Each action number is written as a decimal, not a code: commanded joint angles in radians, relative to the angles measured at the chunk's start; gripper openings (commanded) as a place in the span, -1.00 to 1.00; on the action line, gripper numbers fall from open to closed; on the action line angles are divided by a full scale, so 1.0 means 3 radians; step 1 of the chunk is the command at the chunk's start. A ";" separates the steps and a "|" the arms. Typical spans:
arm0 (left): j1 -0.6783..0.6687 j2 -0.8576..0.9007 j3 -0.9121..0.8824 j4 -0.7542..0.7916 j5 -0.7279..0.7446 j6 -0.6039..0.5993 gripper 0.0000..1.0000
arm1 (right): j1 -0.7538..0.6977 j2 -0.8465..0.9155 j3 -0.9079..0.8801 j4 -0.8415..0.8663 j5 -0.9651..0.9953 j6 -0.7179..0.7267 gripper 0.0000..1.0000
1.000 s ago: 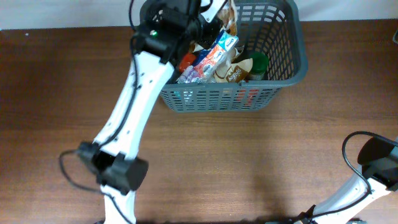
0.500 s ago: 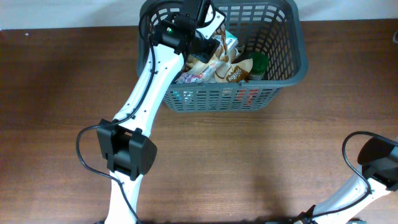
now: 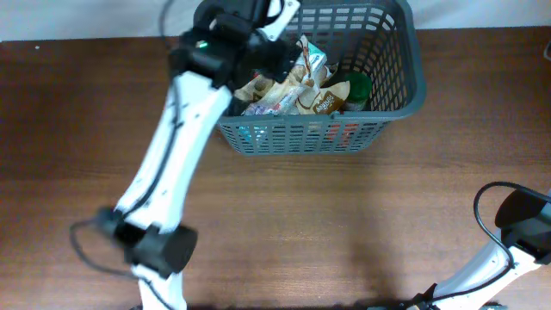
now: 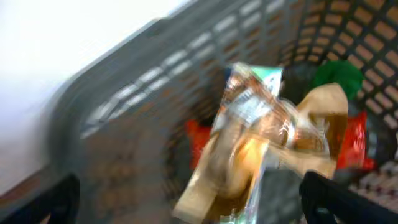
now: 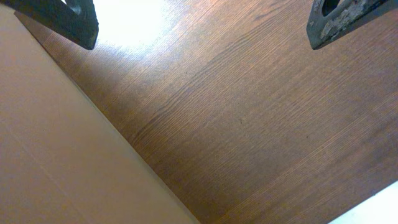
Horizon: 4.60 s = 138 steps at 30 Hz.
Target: Pack container
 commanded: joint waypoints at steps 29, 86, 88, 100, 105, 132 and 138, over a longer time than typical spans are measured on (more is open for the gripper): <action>0.0123 -0.2466 -0.0252 -0.1942 -0.0064 -0.0581 0.99 | 0.0000 -0.0037 -0.0008 0.0000 0.0041 0.0051 0.98; 0.0141 -0.4189 -0.5275 0.1133 0.0207 -0.0621 0.98 | 0.0000 -0.0037 -0.0008 0.0001 0.0041 0.0051 0.98; 0.0187 -0.4382 -0.5526 0.1431 0.0296 -0.0622 0.99 | 0.0000 -0.0037 -0.0008 0.0000 0.0041 0.0051 0.98; 0.1186 -0.5613 -0.6363 0.1912 0.0696 -0.0619 0.99 | 0.0000 -0.0037 -0.0008 0.0001 0.0041 0.0051 0.97; 0.1353 -0.6116 -0.6705 0.1923 0.0685 -0.0621 0.99 | 0.0000 -0.0037 -0.0008 0.0001 0.0041 0.0051 0.98; 0.1358 -0.6647 -0.7800 0.4082 0.0482 -0.0774 0.99 | 0.0000 -0.0037 -0.0008 0.0000 0.0042 0.0051 0.98; 0.1358 -0.6647 -0.7800 0.3826 0.0422 -0.0865 0.99 | 0.0000 -0.0037 -0.0008 0.0000 0.0041 0.0051 0.98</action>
